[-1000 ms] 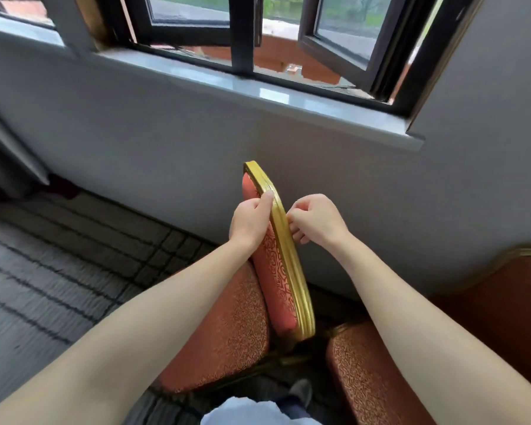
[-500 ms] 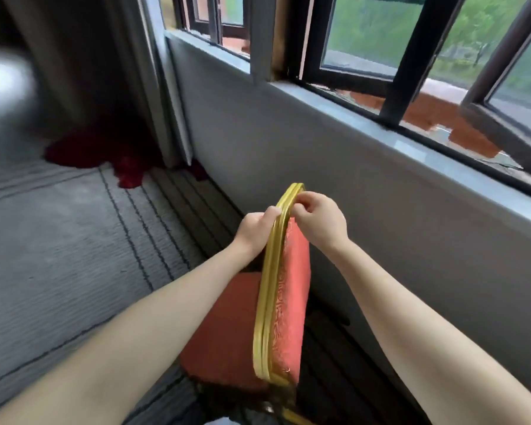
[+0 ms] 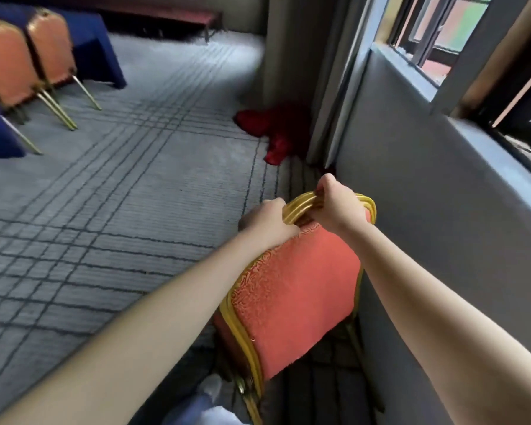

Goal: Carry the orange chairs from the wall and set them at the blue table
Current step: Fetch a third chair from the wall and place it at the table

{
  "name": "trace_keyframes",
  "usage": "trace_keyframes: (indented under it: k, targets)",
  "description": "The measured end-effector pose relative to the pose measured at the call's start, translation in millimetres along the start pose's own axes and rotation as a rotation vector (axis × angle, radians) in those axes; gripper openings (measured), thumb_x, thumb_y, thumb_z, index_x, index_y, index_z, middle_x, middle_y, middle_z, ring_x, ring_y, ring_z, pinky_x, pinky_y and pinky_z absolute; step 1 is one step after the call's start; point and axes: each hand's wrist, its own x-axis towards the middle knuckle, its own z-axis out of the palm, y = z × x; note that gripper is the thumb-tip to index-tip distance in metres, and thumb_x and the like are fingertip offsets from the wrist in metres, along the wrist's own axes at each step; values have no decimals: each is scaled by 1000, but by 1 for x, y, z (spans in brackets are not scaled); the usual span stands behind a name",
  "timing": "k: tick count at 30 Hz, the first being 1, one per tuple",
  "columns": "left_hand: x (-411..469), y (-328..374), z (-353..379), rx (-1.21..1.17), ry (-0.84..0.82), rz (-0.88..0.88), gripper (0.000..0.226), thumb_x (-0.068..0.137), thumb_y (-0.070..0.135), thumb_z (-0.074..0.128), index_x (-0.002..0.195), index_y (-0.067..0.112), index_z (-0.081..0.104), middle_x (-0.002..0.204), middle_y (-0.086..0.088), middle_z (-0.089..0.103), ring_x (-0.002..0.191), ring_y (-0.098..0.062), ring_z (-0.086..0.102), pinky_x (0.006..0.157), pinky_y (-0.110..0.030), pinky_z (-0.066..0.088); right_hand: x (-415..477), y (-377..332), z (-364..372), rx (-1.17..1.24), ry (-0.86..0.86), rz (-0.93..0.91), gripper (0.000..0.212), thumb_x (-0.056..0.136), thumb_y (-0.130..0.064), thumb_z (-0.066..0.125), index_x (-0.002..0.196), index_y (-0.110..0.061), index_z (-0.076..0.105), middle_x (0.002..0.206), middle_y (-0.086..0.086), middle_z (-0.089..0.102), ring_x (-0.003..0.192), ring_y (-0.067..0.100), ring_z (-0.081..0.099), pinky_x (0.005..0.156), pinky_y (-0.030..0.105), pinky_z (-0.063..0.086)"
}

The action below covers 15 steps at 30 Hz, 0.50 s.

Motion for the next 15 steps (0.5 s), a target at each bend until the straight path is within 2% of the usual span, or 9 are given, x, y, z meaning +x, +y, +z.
trace_keyframes:
  k: [2,5,10,15]
  targets:
    - [-12,-2,12,113,168,-40,40,79,58,61,98,23,57,102,-1,61,91,-28,61,68,-33,44,8,-1,7,-84,35,-38,28,73,-18,66,100,-10,61,99,11,63,97,35,56,73,38,43]
    - [-16,-5,21,158,340,13,45,83,64,54,96,20,55,99,-1,62,87,-28,62,62,-32,38,14,1,17,-61,93,-33,22,71,-18,63,91,-11,68,95,9,65,94,33,54,77,39,47]
    - [9,-20,1,165,338,72,45,82,65,55,85,21,50,92,1,60,81,-26,61,61,-31,36,38,-11,29,111,146,11,25,70,-13,61,92,-14,72,95,7,70,95,31,55,81,37,45]
    - [37,-54,-25,132,348,80,45,79,66,59,78,23,48,82,7,51,74,-21,57,59,-29,31,71,-41,44,171,219,-13,23,66,-11,64,86,-15,73,88,3,70,89,29,54,84,37,38]
